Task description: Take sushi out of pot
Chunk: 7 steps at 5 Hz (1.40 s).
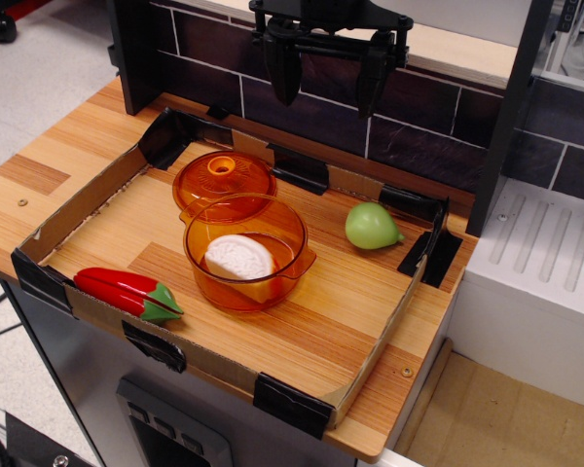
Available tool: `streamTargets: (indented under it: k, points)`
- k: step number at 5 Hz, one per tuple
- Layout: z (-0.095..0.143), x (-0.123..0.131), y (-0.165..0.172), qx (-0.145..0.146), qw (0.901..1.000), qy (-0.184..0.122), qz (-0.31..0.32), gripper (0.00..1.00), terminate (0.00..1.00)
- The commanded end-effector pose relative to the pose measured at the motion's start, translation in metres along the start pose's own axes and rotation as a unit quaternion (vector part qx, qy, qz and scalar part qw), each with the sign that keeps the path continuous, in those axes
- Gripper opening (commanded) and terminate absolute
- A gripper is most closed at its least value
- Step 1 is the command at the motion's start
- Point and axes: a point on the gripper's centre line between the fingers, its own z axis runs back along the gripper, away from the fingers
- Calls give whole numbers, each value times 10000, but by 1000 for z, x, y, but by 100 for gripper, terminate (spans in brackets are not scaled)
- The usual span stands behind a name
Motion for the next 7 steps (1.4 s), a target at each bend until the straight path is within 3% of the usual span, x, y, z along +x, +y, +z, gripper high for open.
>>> streamTargets:
  k: [1, 2, 3, 4, 5, 6, 7]
  points:
    - [0, 0, 0, 0, 10000, 0, 0, 100, 0]
    - [21, 1, 10, -113, 9914, -448, 1228, 100, 0]
    - [38, -12, 23, -288, 9723, -727, 2204, 100, 0]
    - [40, -29, 37, 11, 9382, -894, 3342, 100, 0]
    - [30, -48, 45, 456, 8965, -733, 4345, 100, 0]
    - [16, -58, 50, 818, 8677, -303, 4894, 100, 0]
    - [-3, -64, 47, 960, 8492, -74, 5192, 100, 0]
